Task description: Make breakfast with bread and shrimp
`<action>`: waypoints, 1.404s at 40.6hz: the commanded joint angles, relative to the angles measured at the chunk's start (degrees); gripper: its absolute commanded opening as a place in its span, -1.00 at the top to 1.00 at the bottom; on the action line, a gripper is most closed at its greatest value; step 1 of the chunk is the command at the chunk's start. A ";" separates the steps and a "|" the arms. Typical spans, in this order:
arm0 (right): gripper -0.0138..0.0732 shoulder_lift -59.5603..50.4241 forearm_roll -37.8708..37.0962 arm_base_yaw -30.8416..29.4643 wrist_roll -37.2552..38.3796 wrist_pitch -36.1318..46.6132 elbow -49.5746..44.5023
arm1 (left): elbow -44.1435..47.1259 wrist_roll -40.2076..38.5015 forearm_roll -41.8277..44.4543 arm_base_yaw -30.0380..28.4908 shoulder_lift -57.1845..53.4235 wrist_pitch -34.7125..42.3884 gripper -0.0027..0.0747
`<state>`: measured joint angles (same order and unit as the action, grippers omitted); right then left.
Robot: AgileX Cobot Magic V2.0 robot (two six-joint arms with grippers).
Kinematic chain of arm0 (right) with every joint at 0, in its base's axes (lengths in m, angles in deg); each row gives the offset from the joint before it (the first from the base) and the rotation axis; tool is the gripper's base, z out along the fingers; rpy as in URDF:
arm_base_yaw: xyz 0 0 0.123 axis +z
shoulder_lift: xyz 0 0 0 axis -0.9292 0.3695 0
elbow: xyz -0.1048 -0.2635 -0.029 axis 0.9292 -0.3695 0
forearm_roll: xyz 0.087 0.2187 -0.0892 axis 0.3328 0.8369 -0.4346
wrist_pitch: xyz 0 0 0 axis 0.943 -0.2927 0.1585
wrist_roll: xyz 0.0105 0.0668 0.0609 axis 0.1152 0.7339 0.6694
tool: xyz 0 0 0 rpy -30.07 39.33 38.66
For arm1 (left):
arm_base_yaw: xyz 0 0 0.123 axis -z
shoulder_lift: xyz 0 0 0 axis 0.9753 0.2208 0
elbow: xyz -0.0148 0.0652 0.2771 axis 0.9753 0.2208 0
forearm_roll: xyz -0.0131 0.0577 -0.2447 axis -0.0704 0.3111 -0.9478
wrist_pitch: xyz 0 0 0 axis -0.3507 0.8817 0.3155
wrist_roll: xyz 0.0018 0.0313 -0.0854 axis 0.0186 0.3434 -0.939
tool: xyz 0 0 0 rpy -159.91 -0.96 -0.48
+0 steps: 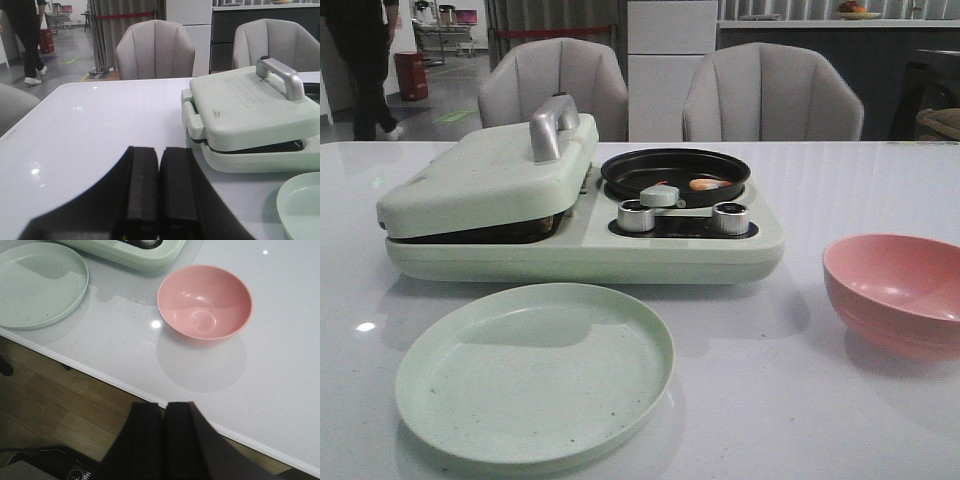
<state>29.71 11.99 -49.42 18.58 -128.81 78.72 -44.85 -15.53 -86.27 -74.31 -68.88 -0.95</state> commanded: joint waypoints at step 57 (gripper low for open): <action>0.60 -17.93 1.69 -17.18 -0.41 63.21 -34.98 | 1.74 -0.43 -0.19 -0.10 -0.96 4.44 0.67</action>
<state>13.06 13.40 -66.32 18.60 -71.56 42.80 -44.85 -15.53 -86.27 -74.31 -68.88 -1.22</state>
